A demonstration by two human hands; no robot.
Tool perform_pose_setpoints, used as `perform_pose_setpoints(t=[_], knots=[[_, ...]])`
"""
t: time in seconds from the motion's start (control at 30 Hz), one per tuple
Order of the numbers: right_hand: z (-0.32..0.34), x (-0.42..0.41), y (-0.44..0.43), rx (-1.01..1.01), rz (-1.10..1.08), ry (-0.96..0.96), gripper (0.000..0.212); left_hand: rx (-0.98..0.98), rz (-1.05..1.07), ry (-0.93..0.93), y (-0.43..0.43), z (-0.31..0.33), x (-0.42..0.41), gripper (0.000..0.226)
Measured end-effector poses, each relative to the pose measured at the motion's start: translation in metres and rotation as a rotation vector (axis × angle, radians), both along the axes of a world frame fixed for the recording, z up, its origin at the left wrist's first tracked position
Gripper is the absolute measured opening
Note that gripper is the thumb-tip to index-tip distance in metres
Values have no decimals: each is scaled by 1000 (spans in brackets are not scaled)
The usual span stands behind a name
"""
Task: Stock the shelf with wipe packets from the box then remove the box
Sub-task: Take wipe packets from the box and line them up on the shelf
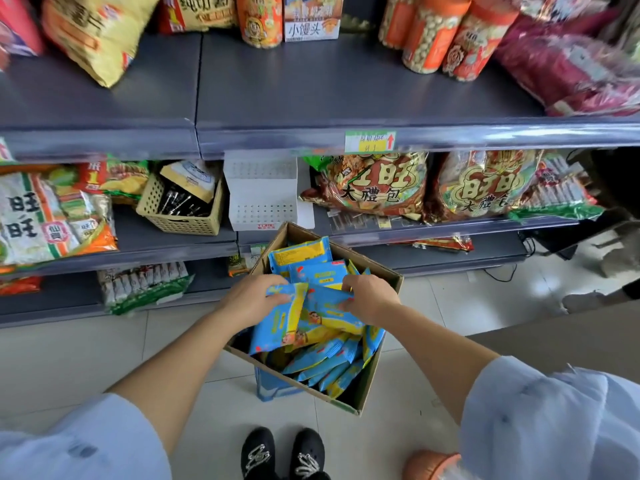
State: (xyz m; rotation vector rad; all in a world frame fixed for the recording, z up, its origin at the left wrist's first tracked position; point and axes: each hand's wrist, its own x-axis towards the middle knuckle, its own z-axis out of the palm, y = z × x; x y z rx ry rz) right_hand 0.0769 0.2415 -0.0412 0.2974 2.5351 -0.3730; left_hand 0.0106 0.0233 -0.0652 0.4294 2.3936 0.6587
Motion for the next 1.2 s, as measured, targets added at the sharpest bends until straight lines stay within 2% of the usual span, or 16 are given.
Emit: perform_pose_setpoints(t=[0.07,0.17,0.37,0.5,0.57,0.63,0.7,0.8,0.87,0.97,1.0,1.03,1.1,1.2], knots=[[16,-2,-3,-50,-11,16,32,116,116,70,4,22,1,34],[44,-9,-8,-115,-41,81,32,215,242,184,12,55,1,32],[95,-22,-7,-197,-112,158,28,312,425,117,21,106,-1,21],[113,-21,-3,-248,-159,164,26,263,370,-58,25,126,1,53],[120,-21,-3,-258,-158,170,22,242,361,-57,26,133,3,72],[128,-22,-2,-269,-156,180,26,243,407,-14,24,141,4,78],[136,-26,-3,-277,-153,196,22,215,429,61,19,152,4,66],[152,-35,-9,-298,-151,224,21,122,376,195,6,171,0,35],[163,-41,-18,-304,-117,247,20,147,369,218,-5,185,-4,20],[183,-52,-35,-312,-63,271,17,209,426,190,-27,208,-11,12],[191,-55,-41,-306,-40,279,13,211,436,155,-36,216,-13,16],[199,-59,-49,-300,-16,288,10,203,428,93,-46,224,-15,32],[215,-64,-65,-301,10,322,20,201,397,-47,-65,243,-16,68],[237,-73,-88,-299,5,408,29,137,317,-47,-92,272,-20,105]])
